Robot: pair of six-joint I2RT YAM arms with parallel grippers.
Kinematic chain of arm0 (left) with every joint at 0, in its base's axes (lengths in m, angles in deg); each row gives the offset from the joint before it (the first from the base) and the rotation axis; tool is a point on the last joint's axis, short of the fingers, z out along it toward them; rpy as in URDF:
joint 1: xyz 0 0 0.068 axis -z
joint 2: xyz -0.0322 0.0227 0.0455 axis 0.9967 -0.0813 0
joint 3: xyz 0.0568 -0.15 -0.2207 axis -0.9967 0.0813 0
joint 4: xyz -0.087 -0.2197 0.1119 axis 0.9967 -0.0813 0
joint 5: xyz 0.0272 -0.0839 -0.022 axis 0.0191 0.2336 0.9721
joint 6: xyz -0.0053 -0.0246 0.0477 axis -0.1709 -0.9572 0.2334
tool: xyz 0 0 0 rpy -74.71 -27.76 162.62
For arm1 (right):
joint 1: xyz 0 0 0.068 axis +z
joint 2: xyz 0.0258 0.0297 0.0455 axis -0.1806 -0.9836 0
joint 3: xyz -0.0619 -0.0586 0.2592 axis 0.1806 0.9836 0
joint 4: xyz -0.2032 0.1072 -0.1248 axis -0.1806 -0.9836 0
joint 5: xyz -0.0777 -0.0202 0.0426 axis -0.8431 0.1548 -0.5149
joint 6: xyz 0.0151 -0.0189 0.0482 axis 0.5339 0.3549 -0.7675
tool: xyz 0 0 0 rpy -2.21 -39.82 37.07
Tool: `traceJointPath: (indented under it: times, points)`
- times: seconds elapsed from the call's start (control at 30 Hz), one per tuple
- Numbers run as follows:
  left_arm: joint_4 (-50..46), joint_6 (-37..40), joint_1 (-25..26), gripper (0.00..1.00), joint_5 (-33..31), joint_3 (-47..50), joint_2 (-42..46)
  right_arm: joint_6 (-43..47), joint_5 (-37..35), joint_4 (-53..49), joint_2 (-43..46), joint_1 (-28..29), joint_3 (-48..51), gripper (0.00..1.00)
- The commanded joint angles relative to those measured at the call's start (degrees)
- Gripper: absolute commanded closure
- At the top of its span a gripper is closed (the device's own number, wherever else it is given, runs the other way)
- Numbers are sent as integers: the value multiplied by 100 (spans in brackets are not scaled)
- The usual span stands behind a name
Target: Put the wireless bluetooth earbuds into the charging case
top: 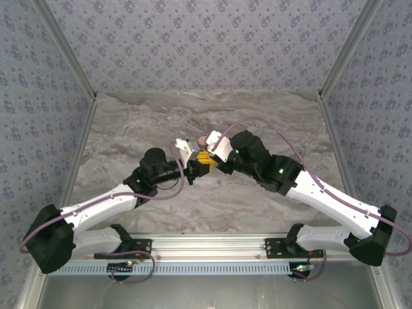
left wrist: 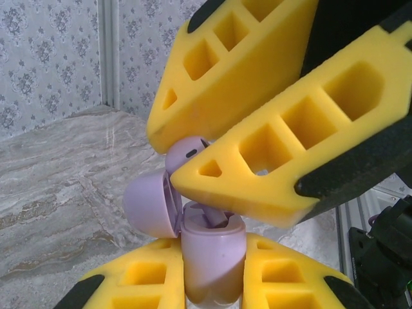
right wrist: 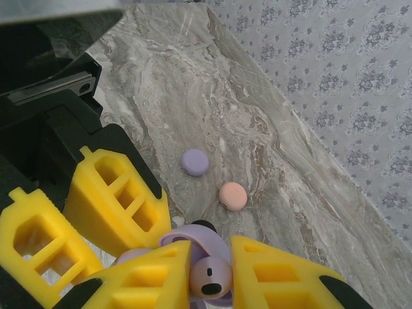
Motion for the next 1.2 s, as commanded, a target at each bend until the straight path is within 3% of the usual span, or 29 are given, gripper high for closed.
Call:
traceJointPath:
  times: [0.0, 0.4, 0.7, 1.17]
  points:
    - [692, -17, 33, 100, 60, -64, 188, -123, 492, -285, -39, 6, -82, 77]
    - [877, -95, 29, 100, 39, -57, 66, -244, 832, -276, -30, -165, -402, 68]
    - [965, -141, 32, 100, 30, -81, -47, -512, 1060, -277, -40, -428, -691, 55]
    - [1104, -159, 29, 100, -60, -38, -100, -1614, 2104, -396, 152, -1180, -1164, 33]
